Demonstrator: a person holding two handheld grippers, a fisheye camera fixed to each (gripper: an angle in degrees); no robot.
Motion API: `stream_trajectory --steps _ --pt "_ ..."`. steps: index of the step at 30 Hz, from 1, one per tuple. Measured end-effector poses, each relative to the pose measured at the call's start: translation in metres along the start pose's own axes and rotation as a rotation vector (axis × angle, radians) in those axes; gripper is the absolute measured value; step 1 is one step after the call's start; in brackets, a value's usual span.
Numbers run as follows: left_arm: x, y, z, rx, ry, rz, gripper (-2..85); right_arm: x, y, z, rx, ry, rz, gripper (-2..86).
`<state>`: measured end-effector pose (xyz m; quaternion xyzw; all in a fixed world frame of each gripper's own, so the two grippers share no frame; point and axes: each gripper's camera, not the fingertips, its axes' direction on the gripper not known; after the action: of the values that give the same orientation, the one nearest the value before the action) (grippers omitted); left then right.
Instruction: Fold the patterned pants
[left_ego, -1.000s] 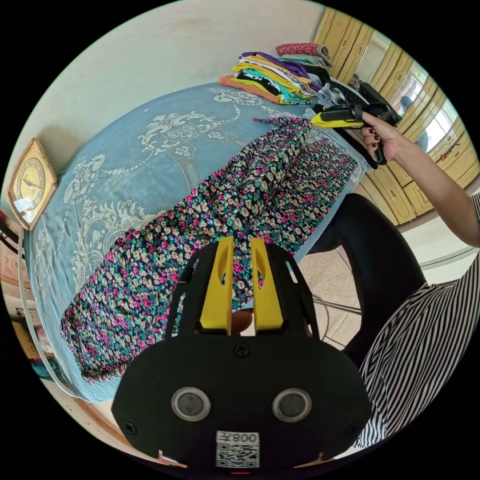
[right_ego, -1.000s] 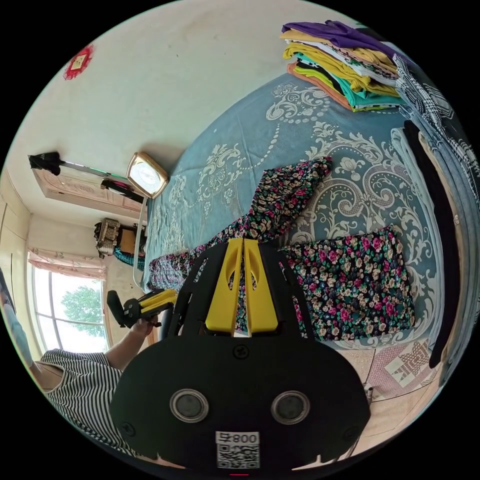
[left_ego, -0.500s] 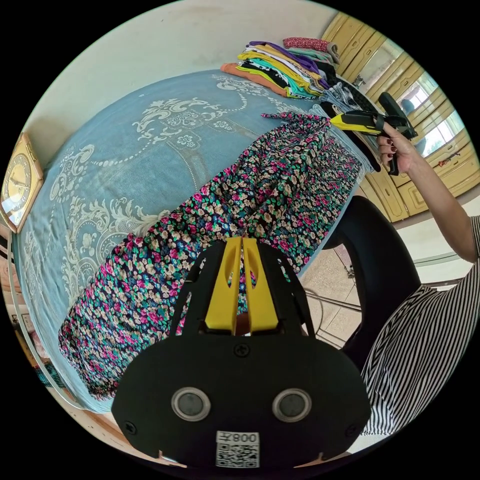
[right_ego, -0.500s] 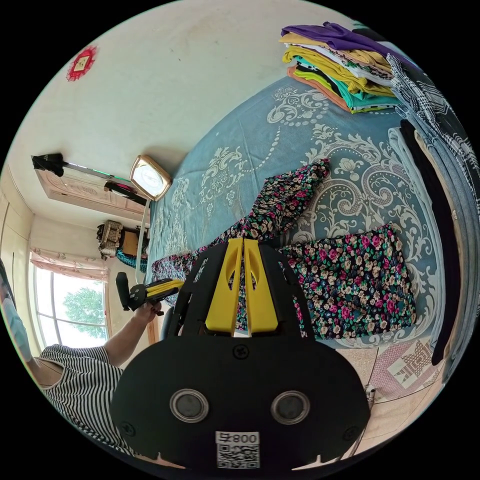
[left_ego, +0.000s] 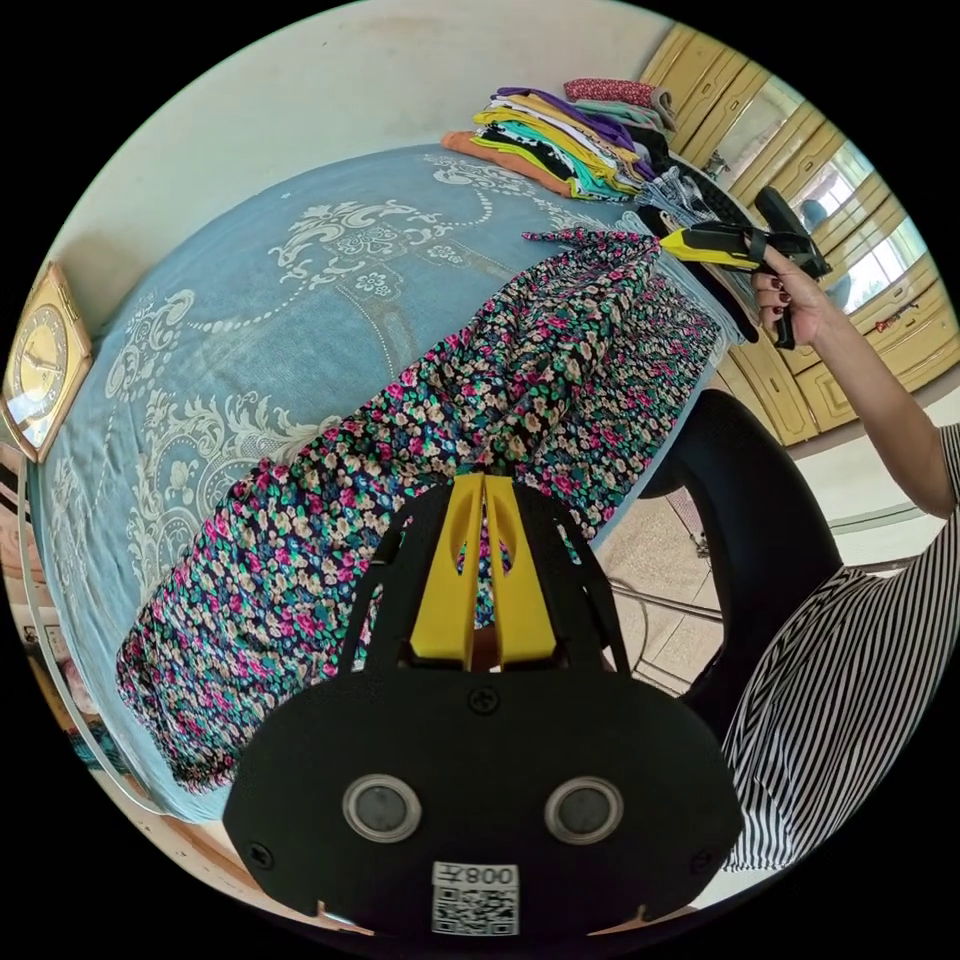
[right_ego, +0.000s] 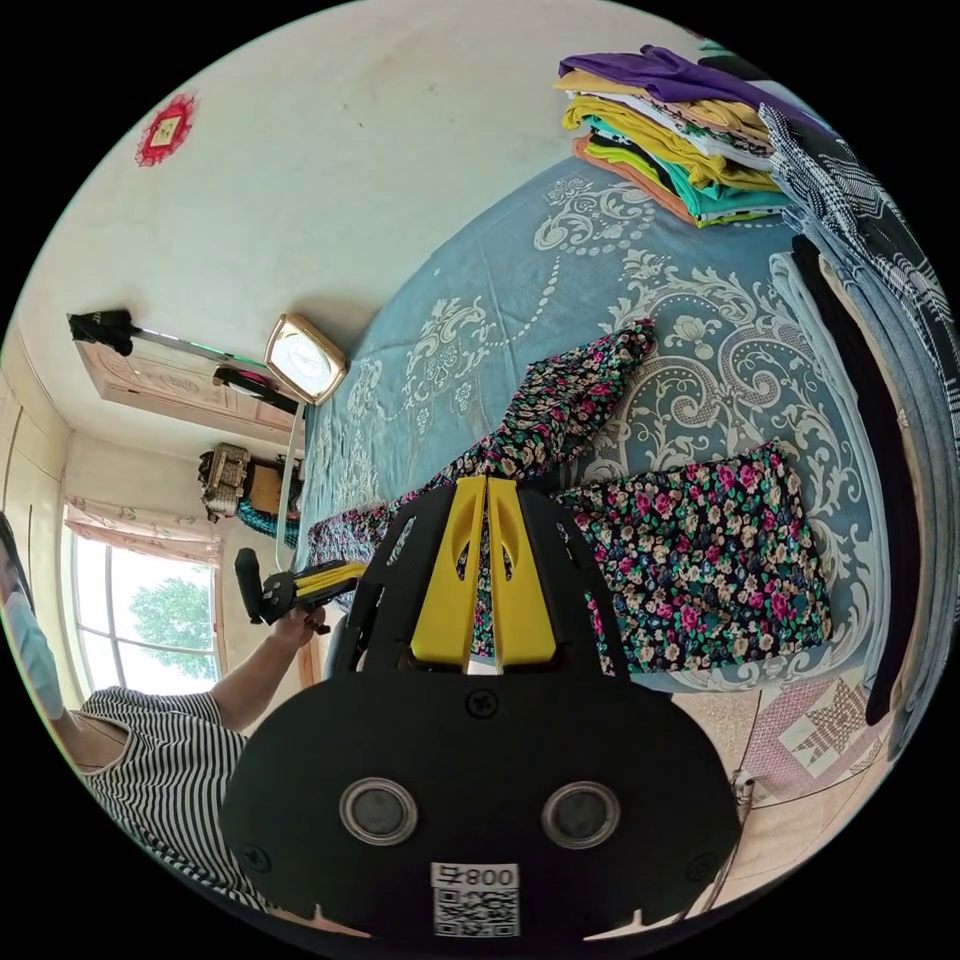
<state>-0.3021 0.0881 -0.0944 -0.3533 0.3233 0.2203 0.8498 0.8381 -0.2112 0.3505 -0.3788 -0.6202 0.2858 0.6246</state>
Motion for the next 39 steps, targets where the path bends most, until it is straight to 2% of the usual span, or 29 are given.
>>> stream_trajectory --steps 5,9,15,26,39 --pt "0.000 -0.014 0.008 -0.016 -0.005 0.018 2.4 0.000 0.013 -0.002 0.000 -0.007 0.009 0.0" --pt "0.001 -0.024 0.025 -0.096 -0.017 0.056 1.3 -0.002 0.022 -0.003 0.002 -0.008 0.013 0.0" --pt "0.000 -0.024 0.021 -0.049 0.005 0.033 0.4 -0.005 0.033 -0.001 0.003 -0.020 0.013 0.1" --pt "0.023 -0.024 0.013 -0.033 0.052 0.129 0.2 -0.014 0.075 -0.017 0.028 -0.057 -0.008 0.1" --pt "0.037 -0.048 0.075 -0.239 0.049 0.161 0.3 0.005 0.145 0.017 -0.111 0.018 0.056 0.1"
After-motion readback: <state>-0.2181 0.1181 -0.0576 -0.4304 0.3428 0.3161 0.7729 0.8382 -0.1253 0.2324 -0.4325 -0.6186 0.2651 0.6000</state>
